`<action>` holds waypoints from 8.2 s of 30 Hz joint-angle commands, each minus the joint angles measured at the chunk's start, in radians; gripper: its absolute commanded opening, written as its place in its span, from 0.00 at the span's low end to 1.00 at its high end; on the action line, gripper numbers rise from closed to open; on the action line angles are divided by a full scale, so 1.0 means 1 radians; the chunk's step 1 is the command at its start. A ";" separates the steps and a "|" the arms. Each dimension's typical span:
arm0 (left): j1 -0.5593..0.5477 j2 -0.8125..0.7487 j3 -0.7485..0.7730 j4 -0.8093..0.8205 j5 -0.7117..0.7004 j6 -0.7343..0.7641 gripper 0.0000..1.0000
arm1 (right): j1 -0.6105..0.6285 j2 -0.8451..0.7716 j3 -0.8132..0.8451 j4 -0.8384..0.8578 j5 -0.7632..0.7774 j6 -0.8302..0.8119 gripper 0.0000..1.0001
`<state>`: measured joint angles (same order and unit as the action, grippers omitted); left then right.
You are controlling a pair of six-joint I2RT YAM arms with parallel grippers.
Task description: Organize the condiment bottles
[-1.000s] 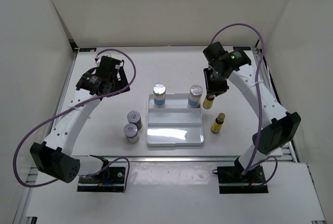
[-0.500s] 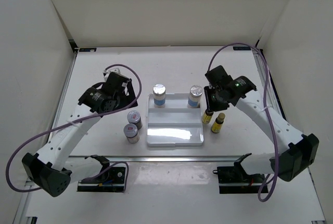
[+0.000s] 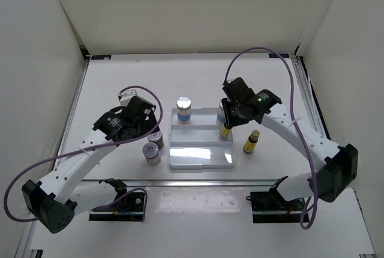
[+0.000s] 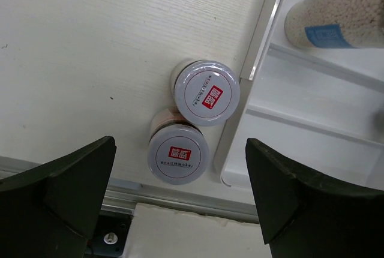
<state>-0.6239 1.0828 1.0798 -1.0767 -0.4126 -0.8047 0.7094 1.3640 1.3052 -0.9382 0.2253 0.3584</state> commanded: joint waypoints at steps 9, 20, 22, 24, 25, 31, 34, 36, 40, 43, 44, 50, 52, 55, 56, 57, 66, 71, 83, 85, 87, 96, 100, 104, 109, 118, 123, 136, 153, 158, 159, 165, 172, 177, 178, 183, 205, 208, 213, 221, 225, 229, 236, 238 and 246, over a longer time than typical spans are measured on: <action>-0.013 0.002 -0.034 0.011 -0.002 -0.057 1.00 | 0.022 0.106 -0.034 0.150 0.020 -0.027 0.39; -0.022 -0.037 -0.141 0.011 -0.117 -0.122 1.00 | 0.033 -0.167 -0.046 0.062 0.196 -0.013 1.00; -0.022 -0.047 -0.155 0.011 -0.126 -0.133 1.00 | 0.033 -0.248 -0.099 0.039 0.261 0.025 1.00; -0.040 -0.057 -0.167 0.020 -0.138 -0.133 1.00 | 0.033 -0.314 -0.148 0.007 0.298 0.103 1.00; -0.040 -0.067 -0.167 0.020 -0.138 -0.133 1.00 | 0.033 -0.331 -0.174 0.007 0.298 0.117 1.00; -0.050 -0.067 -0.176 0.029 -0.181 -0.111 1.00 | 0.033 -0.345 -0.311 -0.050 0.324 0.261 0.95; -0.050 -0.057 -0.176 0.029 -0.181 -0.091 1.00 | 0.033 -0.335 -0.320 -0.082 0.358 0.339 0.89; -0.050 -0.057 -0.176 0.029 -0.190 -0.091 1.00 | 0.033 -0.335 -0.320 -0.082 0.388 0.349 0.86; -0.050 -0.070 -0.158 0.038 -0.190 -0.071 1.00 | 0.033 -0.307 -0.320 -0.082 0.407 0.349 0.79; -0.050 -0.081 -0.136 0.038 -0.190 -0.060 1.00 | 0.033 -0.273 -0.320 -0.082 0.417 0.362 0.70; -0.050 -0.081 -0.136 0.038 -0.190 -0.060 1.00 | 0.033 -0.264 -0.330 -0.068 0.417 0.372 0.68; -0.050 -0.101 -0.126 0.038 -0.181 -0.042 1.00 | 0.024 -0.255 -0.374 -0.014 0.417 0.372 0.55; -0.050 -0.110 -0.126 0.038 -0.181 -0.031 1.00 | 0.004 -0.255 -0.374 -0.004 0.417 0.347 0.55; -0.050 -0.121 -0.126 0.038 -0.181 -0.031 1.00 | -0.008 -0.246 -0.397 0.042 0.408 0.320 0.52; -0.050 -0.121 -0.126 0.038 -0.181 -0.040 1.00 | -0.020 -0.246 -0.397 0.042 0.396 0.307 0.52; -0.050 -0.121 -0.126 0.038 -0.181 -0.040 1.00 | -0.033 -0.246 -0.397 0.055 0.396 0.307 0.50; -0.050 -0.110 -0.135 0.038 -0.181 -0.041 1.00 | -0.054 -0.259 -0.393 0.064 0.358 0.266 0.13; -0.050 -0.110 -0.135 0.038 -0.181 -0.041 1.00 | -0.054 -0.319 -0.330 0.024 0.358 0.248 0.00; -0.050 -0.110 -0.144 0.038 -0.181 -0.041 1.00 | 0.102 -0.316 0.109 -0.152 0.367 0.197 0.00; -0.050 -0.110 -0.144 0.038 -0.181 -0.041 1.00 | 0.142 -0.286 0.155 -0.124 0.339 0.151 0.00; -0.050 -0.089 -0.144 0.038 -0.181 -0.041 1.00 | 0.212 -0.228 0.225 -0.094 0.274 0.108 0.00; -0.050 -0.034 -0.100 0.038 -0.141 -0.010 1.00 | 0.366 0.021 0.240 0.159 0.228 -0.031 0.00; -0.050 -0.044 -0.090 0.038 -0.141 -0.001 1.00 | 0.328 0.112 0.212 0.252 0.163 -0.032 0.00; -0.050 -0.080 -0.099 0.038 -0.132 -0.001 1.00 | 0.288 0.165 0.164 0.352 0.082 -0.032 0.00; -0.050 -0.080 -0.109 0.038 -0.131 -0.010 1.00 | 0.288 0.225 0.129 0.421 0.054 -0.032 0.00; -0.050 0.008 -0.089 0.038 -0.083 0.030 1.00 | 0.288 0.313 0.097 0.484 0.072 -0.064 0.00; -0.050 0.038 -0.080 0.060 -0.063 0.030 1.00 | 0.288 0.337 0.097 0.493 0.103 -0.064 0.09; -0.050 0.121 -0.103 0.210 -0.008 0.102 1.00 | 0.288 0.176 0.218 0.362 0.143 -0.064 1.00; -0.010 0.307 -0.132 0.334 0.031 0.113 0.84 | 0.288 -0.284 0.172 0.144 0.318 -0.055 1.00; -0.010 0.261 -0.120 0.334 0.041 0.144 0.57 | 0.288 -0.347 0.160 0.059 0.423 -0.046 1.00; -0.010 0.250 -0.119 0.334 0.041 0.153 0.51 | 0.288 -0.356 0.148 0.050 0.436 -0.045 1.00; -0.010 0.210 0.014 0.247 -0.017 0.206 0.11 | 0.288 -0.419 0.124 -0.031 0.542 -0.045 1.00; -0.019 0.132 0.186 0.187 -0.022 0.249 0.11 | 0.288 -0.509 0.094 -0.085 0.695 -0.004 1.00; -0.117 0.071 0.288 0.187 0.001 0.292 0.11 | 0.288 -0.549 0.062 -0.131 0.747 0.016 1.00; -0.140 0.071 0.310 0.187 0.001 0.301 0.11 | 0.288 -0.549 0.062 -0.143 0.759 0.045 1.00; -0.308 0.156 0.477 0.187 0.001 0.335 0.11 | 0.288 -0.569 0.043 -0.172 0.802 0.085 1.00; -0.602 0.634 0.405 0.486 0.026 0.366 0.11 | 0.288 -0.706 0.011 -0.300 0.856 0.192 1.00; -0.611 0.680 0.405 0.498 0.035 0.366 0.11 | 0.288 -0.715 -0.015 -0.300 0.847 0.203 1.00; -0.620 0.720 0.414 0.534 0.058 0.366 0.11 | 0.288 -0.724 -0.058 -0.333 0.838 0.241 1.00; -0.620 0.747 0.405 0.534 0.078 0.346 0.29 | 0.288 -0.724 -0.129 -0.409 0.829 0.359 1.00; -0.620 0.720 0.396 0.523 0.078 0.346 0.53 | 0.288 -0.743 -0.139 -0.419 0.829 0.375 1.00; -0.620 0.628 0.396 0.514 -0.007 0.373 0.93 | 0.288 -0.753 -0.159 -0.378 0.819 0.338 1.00; -0.651 0.363 0.422 0.437 -0.252 0.449 0.99 | 0.288 -0.763 -0.159 -0.378 0.819 0.338 1.00; -0.651 0.307 0.411 0.390 -0.320 0.435 0.99 | 0.288 -0.763 -0.169 -0.369 0.819 0.338 1.00; -0.637 -0.179 -0.021 0.339 -0.597 0.058 0.99 | 0.288 -0.763 -0.198 -0.340 0.801 0.309 1.00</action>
<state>-1.2766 0.9962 1.2041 -0.6590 -0.8783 -0.5743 0.9951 0.6094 1.1168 -1.3163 1.0187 0.6765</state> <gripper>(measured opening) 0.992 0.998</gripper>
